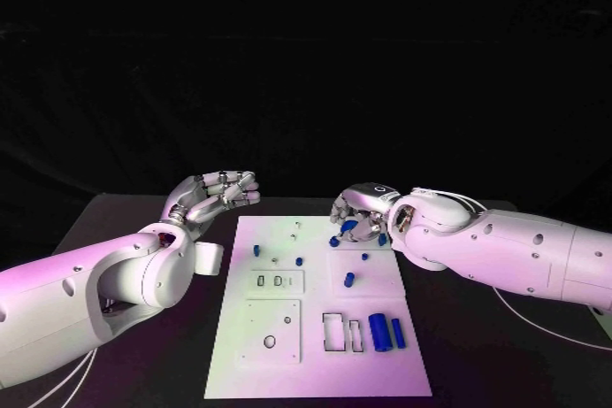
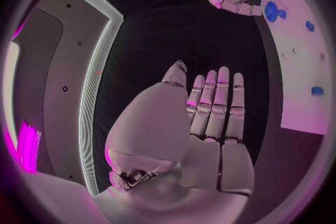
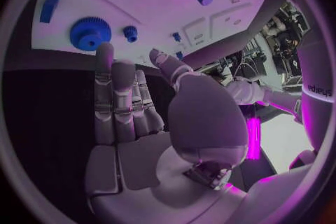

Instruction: Assemble the parts on the task board

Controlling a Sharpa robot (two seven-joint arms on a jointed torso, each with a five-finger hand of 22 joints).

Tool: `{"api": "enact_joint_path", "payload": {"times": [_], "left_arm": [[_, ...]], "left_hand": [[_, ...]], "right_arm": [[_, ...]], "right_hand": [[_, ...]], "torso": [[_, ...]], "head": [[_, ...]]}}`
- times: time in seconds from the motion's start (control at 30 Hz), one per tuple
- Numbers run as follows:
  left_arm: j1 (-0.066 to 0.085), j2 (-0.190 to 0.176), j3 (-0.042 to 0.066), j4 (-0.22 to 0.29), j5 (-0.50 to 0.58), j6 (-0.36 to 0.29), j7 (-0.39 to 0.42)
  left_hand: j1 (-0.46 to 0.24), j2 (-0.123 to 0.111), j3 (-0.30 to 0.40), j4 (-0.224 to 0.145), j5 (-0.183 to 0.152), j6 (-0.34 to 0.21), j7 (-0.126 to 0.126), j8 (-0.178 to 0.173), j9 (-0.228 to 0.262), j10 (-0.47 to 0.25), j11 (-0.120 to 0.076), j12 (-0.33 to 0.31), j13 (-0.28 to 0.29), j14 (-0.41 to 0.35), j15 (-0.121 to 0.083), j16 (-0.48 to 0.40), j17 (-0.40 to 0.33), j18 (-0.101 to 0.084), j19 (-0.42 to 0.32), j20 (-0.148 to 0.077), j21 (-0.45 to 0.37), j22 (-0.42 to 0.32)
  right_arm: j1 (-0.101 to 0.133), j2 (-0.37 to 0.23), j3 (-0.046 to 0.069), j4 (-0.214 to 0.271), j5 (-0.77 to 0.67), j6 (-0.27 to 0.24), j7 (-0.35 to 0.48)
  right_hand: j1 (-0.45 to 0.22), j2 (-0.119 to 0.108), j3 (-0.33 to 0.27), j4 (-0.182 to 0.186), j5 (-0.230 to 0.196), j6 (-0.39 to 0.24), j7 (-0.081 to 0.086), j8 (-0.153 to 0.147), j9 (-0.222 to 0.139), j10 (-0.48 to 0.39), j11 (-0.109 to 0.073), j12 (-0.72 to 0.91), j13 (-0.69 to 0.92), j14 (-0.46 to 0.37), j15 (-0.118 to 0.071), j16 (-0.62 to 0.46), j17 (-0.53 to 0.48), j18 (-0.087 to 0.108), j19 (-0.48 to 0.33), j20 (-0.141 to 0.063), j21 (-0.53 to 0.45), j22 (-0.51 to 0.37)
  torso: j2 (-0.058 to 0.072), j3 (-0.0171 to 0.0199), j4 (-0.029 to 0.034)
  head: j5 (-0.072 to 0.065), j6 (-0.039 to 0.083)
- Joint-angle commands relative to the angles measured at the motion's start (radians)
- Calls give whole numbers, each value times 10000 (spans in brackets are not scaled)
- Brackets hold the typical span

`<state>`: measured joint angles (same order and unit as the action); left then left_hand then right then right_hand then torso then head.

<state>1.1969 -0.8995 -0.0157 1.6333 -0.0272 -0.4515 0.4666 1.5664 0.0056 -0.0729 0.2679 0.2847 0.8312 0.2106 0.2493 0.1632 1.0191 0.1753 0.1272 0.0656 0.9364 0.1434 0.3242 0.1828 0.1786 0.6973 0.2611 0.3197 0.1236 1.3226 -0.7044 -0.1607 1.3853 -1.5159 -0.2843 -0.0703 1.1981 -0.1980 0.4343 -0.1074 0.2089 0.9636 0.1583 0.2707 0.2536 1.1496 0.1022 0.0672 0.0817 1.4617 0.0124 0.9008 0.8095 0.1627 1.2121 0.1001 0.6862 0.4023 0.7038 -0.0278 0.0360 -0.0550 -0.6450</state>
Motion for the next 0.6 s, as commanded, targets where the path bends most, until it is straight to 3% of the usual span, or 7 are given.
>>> {"api": "enact_joint_path", "payload": {"times": [0.03,0.13,0.37,0.6], "left_arm": [[17,-8,15,79,-192,308,-67],[19,-36,17,117,-185,323,-80],[27,-99,20,185,-103,341,-100],[42,-120,26,246,-37,361,-104]], "left_hand": [[33,-54,-15,37,-52,47,15,32,12,47,6,-54,8,39,-1,23,12,67,60,0,21,-13],[33,-54,-15,37,-52,47,15,32,12,47,6,-54,8,39,-1,23,12,67,60,0,21,-13],[25,-56,-22,47,-66,50,17,32,13,50,8,-61,8,35,0,18,14,66,69,-1,21,-16],[16,-56,-28,59,-80,50,19,31,13,53,10,-70,8,30,2,11,17,64,77,-2,19,-21]], "right_arm": [[-43,64,2,-14,-1051,353,-607],[-68,110,1,-57,-1142,429,-676],[-122,205,-1,-187,-1219,550,-755],[-165,295,-2,-327,-1221,677,-804]], "right_hand": [[101,-41,-63,68,-30,42,62,-109,82,-207,-8,-30,8,353,59,1818,1638,36,69,17,1180,1297],[185,-20,-101,83,43,40,80,-174,135,-379,45,-32,5,372,95,2666,2360,-70,163,55,2082,2351],[257,-12,-144,84,95,13,111,-254,170,-526,78,-21,2,355,128,3164,2741,-118,149,102,2645,3020],[349,36,-92,56,118,28,112,-278,192,-557,85,-16,8,354,138,3363,2863,-143,159,121,2921,3351]], "torso": [[97,-10,54],[126,-13,79],[184,-30,111],[260,-55,161]], "head": [[-17,-40],[15,-69],[12,-110],[-25,-54]]}}
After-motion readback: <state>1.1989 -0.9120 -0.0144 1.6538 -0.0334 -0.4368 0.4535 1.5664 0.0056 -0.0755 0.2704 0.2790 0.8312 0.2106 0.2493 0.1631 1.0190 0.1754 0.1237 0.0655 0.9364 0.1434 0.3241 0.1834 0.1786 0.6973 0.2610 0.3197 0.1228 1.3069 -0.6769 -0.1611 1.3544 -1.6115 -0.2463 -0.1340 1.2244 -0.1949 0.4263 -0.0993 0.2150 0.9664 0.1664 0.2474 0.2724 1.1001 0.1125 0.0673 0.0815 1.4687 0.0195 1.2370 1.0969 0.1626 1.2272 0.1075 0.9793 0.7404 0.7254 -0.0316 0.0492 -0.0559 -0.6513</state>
